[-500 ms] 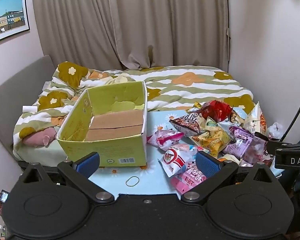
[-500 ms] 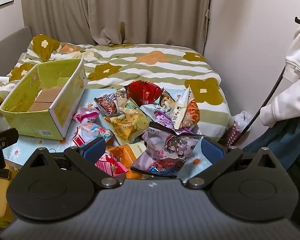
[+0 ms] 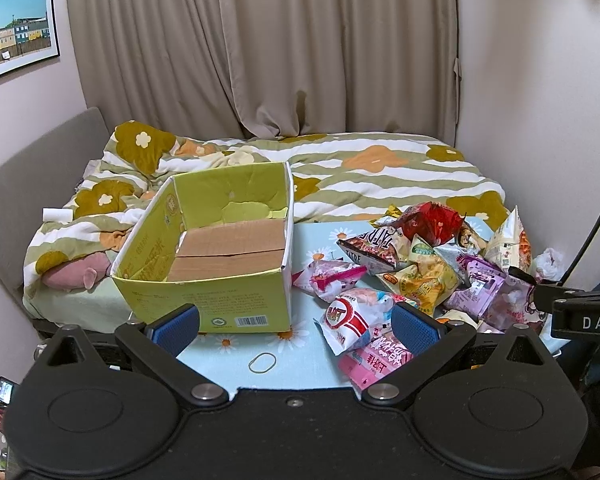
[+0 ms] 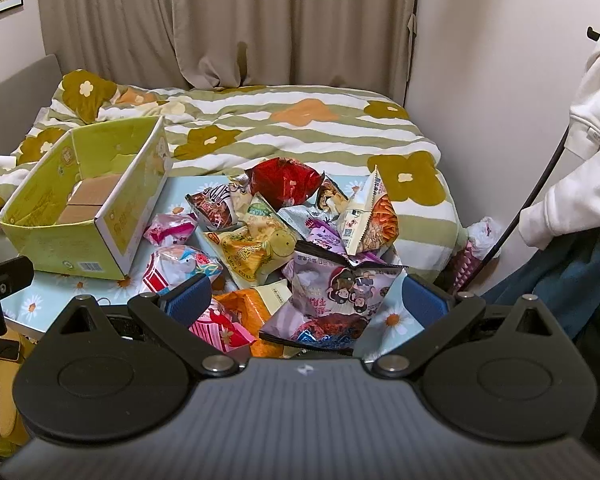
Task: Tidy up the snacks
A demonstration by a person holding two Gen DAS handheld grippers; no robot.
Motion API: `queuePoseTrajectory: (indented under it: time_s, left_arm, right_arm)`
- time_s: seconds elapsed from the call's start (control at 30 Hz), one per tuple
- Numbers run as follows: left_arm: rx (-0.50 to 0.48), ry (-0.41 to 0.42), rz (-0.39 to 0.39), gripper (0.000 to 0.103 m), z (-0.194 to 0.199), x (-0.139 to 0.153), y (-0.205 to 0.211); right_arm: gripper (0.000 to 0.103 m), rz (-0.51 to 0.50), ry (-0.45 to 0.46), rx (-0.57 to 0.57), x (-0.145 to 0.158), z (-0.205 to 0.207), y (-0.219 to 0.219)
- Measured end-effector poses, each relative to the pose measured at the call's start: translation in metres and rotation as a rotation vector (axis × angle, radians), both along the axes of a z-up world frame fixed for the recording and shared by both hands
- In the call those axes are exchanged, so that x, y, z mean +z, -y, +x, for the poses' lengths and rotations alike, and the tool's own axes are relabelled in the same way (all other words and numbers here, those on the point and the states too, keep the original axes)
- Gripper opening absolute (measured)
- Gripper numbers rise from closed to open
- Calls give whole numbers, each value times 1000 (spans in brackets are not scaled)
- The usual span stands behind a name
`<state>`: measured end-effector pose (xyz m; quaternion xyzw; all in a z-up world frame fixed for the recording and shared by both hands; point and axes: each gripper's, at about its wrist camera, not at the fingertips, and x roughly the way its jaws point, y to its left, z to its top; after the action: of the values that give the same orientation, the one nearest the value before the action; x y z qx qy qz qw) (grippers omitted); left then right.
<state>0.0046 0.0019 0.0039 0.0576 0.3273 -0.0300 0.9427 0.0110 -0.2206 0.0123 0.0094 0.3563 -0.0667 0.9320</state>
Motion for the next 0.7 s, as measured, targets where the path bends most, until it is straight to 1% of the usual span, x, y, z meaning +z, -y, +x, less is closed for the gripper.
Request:
queuePoseTrajectory:
  time_s: [0.7]
  left_arm:
    - [3,-1,-5,103,2,-4,3]
  right_arm:
    - [103,8,-3,-2,-1,0,4]
